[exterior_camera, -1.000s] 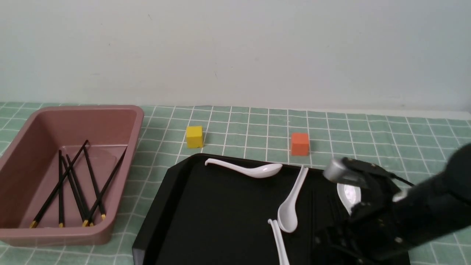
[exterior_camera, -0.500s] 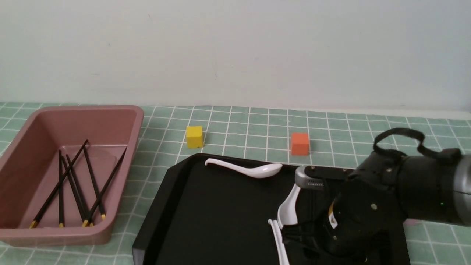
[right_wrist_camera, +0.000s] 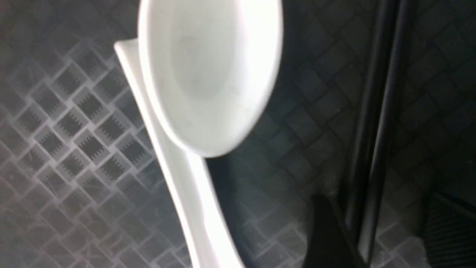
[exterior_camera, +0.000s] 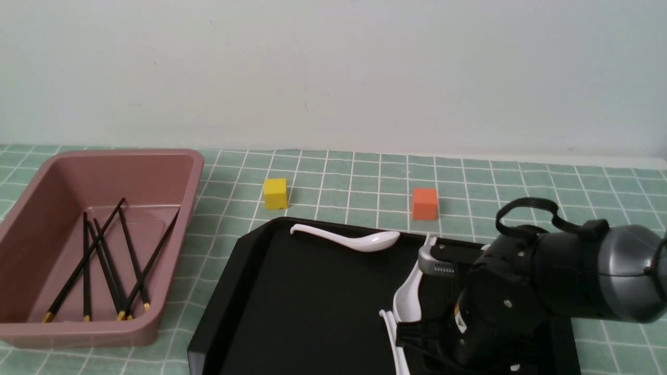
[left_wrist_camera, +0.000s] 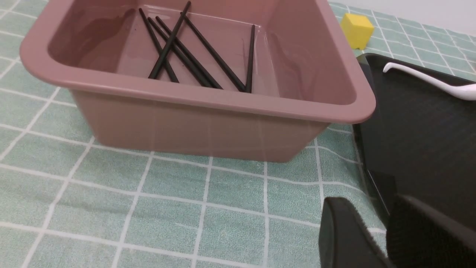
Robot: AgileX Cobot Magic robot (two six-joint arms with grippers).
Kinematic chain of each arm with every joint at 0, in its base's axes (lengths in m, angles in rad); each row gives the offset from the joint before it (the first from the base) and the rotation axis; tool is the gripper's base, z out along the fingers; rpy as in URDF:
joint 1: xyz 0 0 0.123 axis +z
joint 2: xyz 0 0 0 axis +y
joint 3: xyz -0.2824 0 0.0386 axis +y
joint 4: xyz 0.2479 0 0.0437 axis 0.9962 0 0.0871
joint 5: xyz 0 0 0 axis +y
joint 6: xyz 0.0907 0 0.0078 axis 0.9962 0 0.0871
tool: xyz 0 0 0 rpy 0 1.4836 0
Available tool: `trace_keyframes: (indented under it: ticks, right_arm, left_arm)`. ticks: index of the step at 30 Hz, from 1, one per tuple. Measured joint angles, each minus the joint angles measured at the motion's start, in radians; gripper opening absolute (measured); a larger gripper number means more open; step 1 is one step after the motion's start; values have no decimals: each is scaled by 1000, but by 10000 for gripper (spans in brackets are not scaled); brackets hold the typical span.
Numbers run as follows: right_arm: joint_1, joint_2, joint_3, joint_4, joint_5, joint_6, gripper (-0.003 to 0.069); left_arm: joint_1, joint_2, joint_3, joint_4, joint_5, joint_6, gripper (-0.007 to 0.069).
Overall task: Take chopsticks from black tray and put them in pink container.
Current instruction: 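Move the gripper over the chopsticks on the black tray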
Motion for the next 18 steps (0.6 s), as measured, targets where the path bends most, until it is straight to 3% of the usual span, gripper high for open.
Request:
trace_keyframes:
  ticks: [5,8,10,11,18]
  right_arm:
    - [0,0,-1,0,12,0,331]
    - [0,1,-1,0,27,-8,235]
    - [0,1,-2,6,42,-34,128]
    - [0,0,-3,9,47,-51,114]
    - [0,-60,-5,30,128,-121,118]
  left_arm:
    - [0,0,0,0,0,0,205]
    - [0,0,0,0,0,0,210]
    - [0,0,0,0,0,0,213]
    - [0,0,0,0,0,0,214]
    - [0,0,0,0,0,0,220]
